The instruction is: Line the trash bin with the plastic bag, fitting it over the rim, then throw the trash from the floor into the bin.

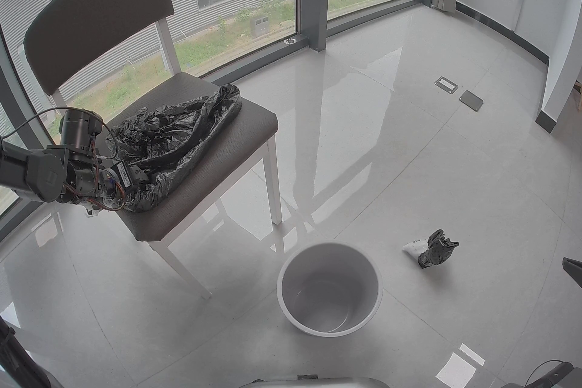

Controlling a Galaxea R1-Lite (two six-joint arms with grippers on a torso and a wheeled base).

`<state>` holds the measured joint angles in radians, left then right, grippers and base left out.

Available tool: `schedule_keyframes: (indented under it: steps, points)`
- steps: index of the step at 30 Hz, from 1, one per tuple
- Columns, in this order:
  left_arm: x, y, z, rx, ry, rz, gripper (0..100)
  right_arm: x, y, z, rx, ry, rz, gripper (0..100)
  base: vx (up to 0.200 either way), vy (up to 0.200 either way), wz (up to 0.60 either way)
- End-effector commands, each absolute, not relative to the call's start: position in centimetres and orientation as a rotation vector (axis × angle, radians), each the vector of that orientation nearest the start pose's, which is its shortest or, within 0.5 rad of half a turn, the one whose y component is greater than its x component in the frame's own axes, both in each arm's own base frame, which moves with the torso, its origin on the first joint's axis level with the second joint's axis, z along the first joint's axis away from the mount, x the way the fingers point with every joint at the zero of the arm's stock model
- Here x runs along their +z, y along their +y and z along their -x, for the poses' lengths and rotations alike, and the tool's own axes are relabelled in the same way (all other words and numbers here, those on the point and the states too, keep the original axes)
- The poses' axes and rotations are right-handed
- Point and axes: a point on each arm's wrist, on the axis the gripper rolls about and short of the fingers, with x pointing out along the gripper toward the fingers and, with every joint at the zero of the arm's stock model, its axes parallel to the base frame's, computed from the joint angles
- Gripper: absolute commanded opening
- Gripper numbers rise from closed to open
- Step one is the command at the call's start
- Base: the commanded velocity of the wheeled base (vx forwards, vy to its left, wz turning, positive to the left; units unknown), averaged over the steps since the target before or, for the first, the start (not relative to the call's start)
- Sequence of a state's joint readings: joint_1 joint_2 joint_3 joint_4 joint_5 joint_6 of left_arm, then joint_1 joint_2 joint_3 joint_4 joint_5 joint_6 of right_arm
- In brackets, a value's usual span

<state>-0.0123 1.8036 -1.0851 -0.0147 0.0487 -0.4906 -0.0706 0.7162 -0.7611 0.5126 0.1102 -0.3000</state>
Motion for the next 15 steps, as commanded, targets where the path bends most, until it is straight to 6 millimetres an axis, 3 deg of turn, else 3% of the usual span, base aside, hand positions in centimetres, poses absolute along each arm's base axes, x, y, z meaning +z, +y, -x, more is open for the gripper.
schedule_keyframes:
  steps: [1, 6, 11, 12, 15]
  points:
    - [16.7, -0.3, -32.8, 0.208, 0.683, 0.448, 0, 23.4, 0.0, -3.5, 0.113, 0.451, 0.255, 100, 0.000, 0.000, 0.00]
    - [16.6, -0.3, -32.6, 0.209, 0.686, 0.448, 0, 23.4, 0.2, -3.2, 0.189, 0.428, 0.253, 100, 0.000, 0.000, 0.00]
    - [18.1, -0.6, -32.1, 0.185, 0.641, 0.443, 0, 23.5, 0.3, -3.2, 0.202, 0.423, 0.250, 100, 0.000, 0.000, 0.00]
    - [20.5, -2.0, -30.7, 0.122, 0.576, 0.430, 0, 23.5, 0.3, -3.5, 0.203, 0.429, 0.250, 100, 0.000, 0.000, 0.00]
    - [23.4, -4.7, -28.4, -0.003, 0.501, 0.394, 0, 23.4, 0.2, -4.8, 0.207, 0.464, 0.246, 100, 0.000, 0.000, 0.00]
